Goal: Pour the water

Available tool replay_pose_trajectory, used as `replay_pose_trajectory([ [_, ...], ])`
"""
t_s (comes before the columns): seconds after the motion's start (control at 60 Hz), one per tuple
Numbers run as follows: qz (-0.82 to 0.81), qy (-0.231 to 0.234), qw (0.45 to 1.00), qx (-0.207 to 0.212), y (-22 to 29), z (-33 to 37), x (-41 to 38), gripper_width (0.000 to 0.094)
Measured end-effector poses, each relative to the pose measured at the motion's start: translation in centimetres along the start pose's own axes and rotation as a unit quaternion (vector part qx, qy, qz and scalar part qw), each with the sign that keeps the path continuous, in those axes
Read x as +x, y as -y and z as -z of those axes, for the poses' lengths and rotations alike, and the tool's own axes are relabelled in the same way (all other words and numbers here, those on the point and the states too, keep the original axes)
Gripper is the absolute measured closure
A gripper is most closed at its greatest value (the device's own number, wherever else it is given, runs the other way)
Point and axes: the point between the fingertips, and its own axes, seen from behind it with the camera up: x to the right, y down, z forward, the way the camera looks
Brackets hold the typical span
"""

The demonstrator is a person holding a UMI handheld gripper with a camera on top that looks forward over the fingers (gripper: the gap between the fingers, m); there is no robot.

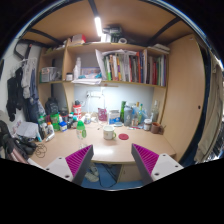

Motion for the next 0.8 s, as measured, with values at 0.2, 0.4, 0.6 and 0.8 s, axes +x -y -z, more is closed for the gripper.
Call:
replay_pose_trajectory([
  [0.2,0.012,0.028,0.999,0.021,-1.2,-3.5,-3.1,0.0083],
  [0.4,-0.006,0.081,0.996,0.019,-4.9,-11.6,-9.1,0.0086],
  [0.6,-0.015,0.128,0.991,0.021,-7.9,-23.5,-16.4,0.0084],
  [0.8,-0.006,0.133,0.99,0.038,-9.2,-34.6,-21.1,0.0085],
])
